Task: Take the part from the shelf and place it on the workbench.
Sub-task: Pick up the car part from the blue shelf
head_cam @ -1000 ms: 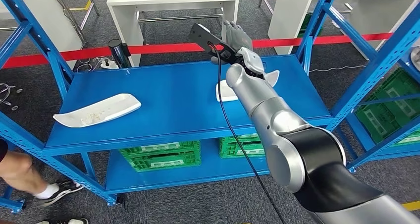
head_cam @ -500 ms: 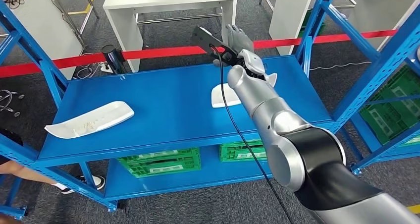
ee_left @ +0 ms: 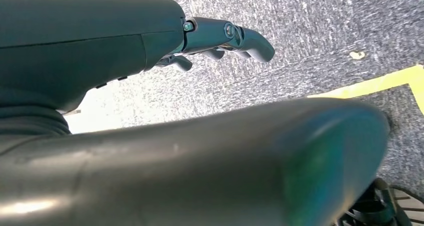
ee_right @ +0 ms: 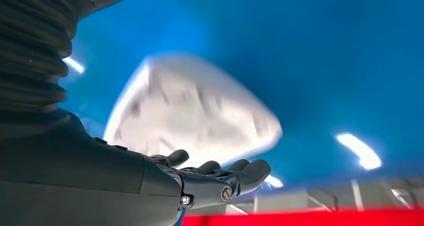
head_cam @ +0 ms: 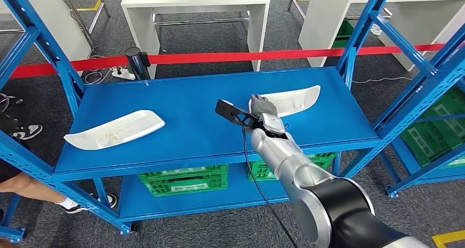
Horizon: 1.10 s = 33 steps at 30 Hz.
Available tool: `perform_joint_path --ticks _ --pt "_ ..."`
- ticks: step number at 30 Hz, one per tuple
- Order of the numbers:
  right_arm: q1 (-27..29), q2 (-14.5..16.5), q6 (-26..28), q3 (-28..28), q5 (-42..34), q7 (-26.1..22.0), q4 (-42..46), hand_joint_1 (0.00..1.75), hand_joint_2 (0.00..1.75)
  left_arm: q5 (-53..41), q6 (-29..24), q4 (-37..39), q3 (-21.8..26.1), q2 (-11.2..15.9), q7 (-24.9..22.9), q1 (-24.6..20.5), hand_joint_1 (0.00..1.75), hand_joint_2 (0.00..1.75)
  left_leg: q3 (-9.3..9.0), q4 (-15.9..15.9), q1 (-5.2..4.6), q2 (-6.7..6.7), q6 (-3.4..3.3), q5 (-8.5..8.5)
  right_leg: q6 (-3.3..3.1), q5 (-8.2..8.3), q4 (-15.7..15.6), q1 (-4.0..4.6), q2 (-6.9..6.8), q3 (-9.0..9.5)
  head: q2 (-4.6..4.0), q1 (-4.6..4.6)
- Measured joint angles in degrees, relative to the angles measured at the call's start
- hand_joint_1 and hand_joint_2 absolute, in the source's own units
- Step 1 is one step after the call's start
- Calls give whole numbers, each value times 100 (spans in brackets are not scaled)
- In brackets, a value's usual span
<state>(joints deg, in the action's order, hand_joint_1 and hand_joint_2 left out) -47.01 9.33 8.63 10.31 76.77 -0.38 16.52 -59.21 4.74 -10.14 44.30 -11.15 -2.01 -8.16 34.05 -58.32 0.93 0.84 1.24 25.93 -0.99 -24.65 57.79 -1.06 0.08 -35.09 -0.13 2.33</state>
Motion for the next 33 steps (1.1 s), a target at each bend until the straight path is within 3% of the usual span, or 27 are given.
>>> perform_joint_path --ticks 5,8,19,33 --pt "203 14 -15 112 166 20 -57 0 175 -4 0 0 35 4 -54 6 0 0 -15 -2 -13 -8 -44 21 182 -2 -55 -16 3 41 0 -1" --pt "239 35 -71 225 319 19 -63 0 175 -24 0 0 37 4 -68 4 0 0 -48 -2 -16 -17 -58 36 232 -23 -62 -19 5 73 0 -2" --pt "243 73 -190 322 185 -68 -74 0 175 -37 0 0 69 4 -101 7 0 0 -93 8 -11 -18 -52 42 245 -37 -51 -13 5 106 0 -4" --pt "70 -13 121 269 36 -100 -74 0 175 -108 0 2 90 5 -88 29 0 0 -78 7 -12 -17 -51 39 243 -34 -46 -15 5 90 0 -2"
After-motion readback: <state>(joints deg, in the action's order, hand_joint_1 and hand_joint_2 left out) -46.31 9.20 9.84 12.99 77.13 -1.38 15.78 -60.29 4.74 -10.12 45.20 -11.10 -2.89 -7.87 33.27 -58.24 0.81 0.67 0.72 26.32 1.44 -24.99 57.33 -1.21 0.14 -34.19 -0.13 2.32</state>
